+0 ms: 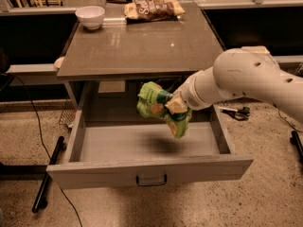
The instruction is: Pick green rice chip bag from top drawer and place on counter
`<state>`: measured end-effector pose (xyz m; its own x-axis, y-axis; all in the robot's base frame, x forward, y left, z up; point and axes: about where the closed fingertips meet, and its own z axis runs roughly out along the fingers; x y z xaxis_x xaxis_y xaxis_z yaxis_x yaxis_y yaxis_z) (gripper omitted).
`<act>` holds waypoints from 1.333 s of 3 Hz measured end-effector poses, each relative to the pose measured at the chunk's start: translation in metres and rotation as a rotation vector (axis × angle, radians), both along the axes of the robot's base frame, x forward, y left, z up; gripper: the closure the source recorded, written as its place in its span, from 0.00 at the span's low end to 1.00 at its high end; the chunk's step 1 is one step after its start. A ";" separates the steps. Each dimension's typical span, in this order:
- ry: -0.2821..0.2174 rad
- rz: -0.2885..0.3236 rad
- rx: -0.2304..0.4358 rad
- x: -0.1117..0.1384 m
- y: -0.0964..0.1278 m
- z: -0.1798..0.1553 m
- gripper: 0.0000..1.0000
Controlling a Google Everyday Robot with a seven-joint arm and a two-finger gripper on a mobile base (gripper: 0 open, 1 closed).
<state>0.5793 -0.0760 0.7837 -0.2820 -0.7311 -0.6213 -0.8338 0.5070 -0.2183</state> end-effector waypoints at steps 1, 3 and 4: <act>-0.072 -0.045 0.030 0.021 -0.016 0.042 1.00; -0.225 -0.114 0.113 0.084 -0.026 0.130 1.00; -0.226 -0.114 0.113 0.084 -0.026 0.130 1.00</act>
Offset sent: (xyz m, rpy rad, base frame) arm 0.0894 -0.0388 0.1653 0.1125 -0.3108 -0.1141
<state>0.6637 -0.1020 0.9140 -0.2036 -0.6248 -0.7538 -0.7064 0.6268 -0.3288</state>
